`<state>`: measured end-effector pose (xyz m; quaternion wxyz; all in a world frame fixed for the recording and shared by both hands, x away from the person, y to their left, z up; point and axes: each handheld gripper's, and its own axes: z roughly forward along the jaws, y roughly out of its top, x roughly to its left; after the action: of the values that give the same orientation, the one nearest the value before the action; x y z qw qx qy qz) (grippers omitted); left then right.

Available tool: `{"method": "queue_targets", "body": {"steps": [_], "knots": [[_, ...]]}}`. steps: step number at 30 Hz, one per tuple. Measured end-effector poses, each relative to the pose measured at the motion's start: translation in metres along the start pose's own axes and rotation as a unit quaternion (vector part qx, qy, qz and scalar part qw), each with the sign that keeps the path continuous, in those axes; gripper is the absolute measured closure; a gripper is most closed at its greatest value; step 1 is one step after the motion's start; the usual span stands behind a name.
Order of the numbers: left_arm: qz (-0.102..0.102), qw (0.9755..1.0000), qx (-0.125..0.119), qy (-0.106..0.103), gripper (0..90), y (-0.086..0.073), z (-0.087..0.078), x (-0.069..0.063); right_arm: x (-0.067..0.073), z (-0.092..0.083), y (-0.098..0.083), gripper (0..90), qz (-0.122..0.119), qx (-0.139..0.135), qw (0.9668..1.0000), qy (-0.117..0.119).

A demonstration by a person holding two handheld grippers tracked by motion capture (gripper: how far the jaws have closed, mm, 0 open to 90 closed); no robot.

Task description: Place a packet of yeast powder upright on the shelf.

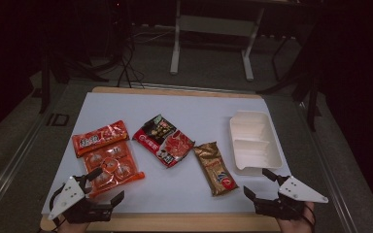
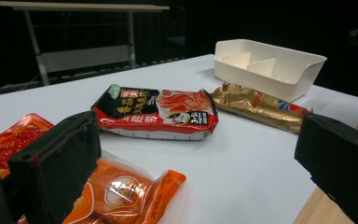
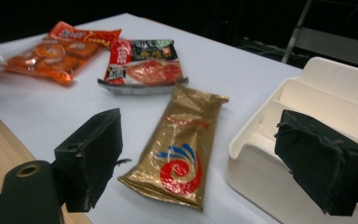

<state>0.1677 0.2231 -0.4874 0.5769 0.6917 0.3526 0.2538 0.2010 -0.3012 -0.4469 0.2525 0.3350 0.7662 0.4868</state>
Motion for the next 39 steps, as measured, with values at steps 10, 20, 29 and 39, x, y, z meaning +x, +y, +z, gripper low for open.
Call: {"method": "queue_targets", "body": {"steps": [10, 20, 29, 39], "knots": [[0.002, 1.0000, -0.001, -0.001, 1.0, 0.000, 0.001, -0.002, 0.004, 0.001, 0.002, 15.8, -0.001, 0.016, 0.9999, -0.001], [-0.001, 1.0000, -0.004, -0.002, 1.0, 0.000, 0.001, -0.001, 0.009, 0.003, 0.018, 14.7, -0.028, 0.011, 0.9995, 0.011], [0.002, 1.0000, 0.000, -0.005, 1.0, -0.001, 0.003, -0.002, 0.008, 0.006, 0.043, 14.5, -0.031, -0.003, 0.9994, 0.013], [-0.002, 1.0000, 0.000, -0.004, 1.0, -0.001, 0.003, 0.000, 0.010, 0.028, 0.065, 19.1, -0.038, 0.013, 0.9990, 0.020]]}}
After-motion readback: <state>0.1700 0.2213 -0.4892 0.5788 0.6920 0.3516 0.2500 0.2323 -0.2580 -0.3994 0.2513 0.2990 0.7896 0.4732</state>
